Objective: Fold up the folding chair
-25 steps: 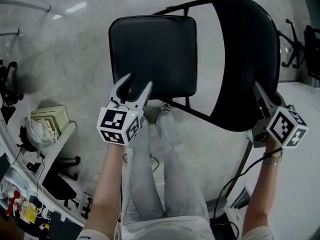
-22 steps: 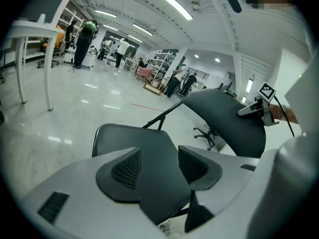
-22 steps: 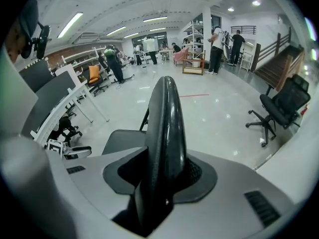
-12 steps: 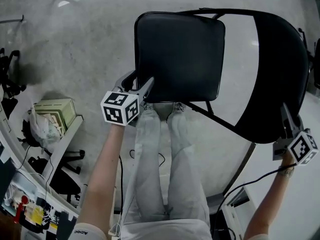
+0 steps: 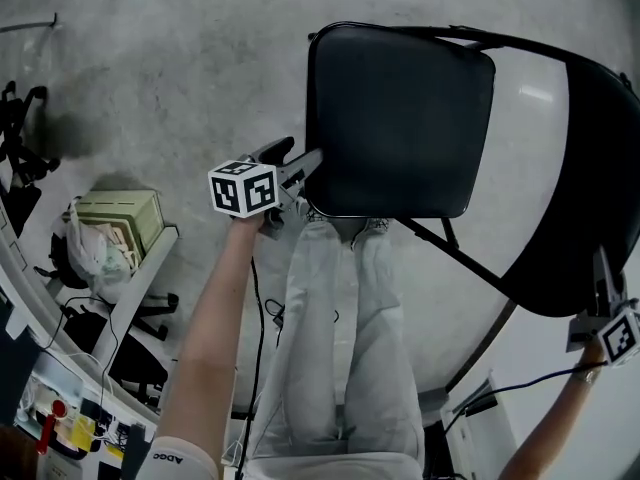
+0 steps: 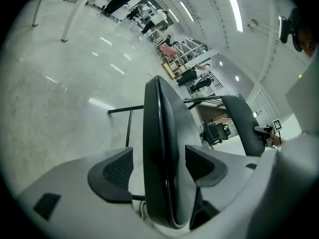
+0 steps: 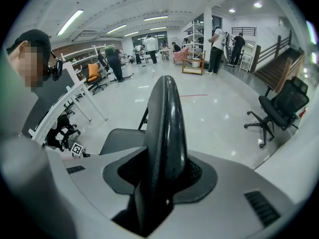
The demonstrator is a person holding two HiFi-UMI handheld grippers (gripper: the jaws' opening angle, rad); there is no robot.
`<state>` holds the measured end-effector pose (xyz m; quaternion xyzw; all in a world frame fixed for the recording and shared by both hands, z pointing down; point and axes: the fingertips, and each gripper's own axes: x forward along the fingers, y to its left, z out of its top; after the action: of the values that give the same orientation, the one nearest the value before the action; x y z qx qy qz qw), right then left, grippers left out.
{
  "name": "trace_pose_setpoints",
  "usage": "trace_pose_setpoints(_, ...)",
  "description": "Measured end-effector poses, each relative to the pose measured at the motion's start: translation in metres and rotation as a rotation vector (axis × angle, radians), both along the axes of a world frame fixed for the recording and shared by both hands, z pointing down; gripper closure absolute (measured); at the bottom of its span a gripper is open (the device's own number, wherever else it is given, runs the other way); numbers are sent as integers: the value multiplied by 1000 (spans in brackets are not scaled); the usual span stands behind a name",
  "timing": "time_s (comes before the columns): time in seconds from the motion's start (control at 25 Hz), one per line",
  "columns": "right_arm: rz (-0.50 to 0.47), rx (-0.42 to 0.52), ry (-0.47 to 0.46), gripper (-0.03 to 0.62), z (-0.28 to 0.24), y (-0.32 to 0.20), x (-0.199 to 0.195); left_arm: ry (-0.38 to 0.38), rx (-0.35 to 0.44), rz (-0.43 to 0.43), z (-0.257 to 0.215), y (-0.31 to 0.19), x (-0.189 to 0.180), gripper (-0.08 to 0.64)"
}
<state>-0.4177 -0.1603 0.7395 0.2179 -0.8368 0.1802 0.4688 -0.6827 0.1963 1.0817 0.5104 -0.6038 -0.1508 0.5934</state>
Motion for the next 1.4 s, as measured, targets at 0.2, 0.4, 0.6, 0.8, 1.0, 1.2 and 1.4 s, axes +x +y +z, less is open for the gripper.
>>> trace_pose_setpoints(0.2,-7,-21,-17,434,2,2,-3,103,37,27,14,-3,11,245)
trace_pose_setpoints(0.4,-6,-50,-33,442,6,-4,4,108,41,22,12,-6,14,245)
trace_pose_setpoints(0.6,1,-77,-51,442,5,-23,20,92,26,78,-4,-20,28,247)
trace_pose_setpoints(0.8,3,-111,-89,442,5,-57,48,39,17,153,-25,-47,54,247)
trace_pose_setpoints(1.0,21,-152,-129,440,14,-101,84,40,38,186,-51,-72,70,247)
trace_pose_setpoints(1.2,31,-200,-174,434,24,-152,130,27,55,205,-82,-109,99,247)
trace_pose_setpoints(1.4,65,-241,-212,425,40,-197,176,10,13,122,-102,-140,130,247)
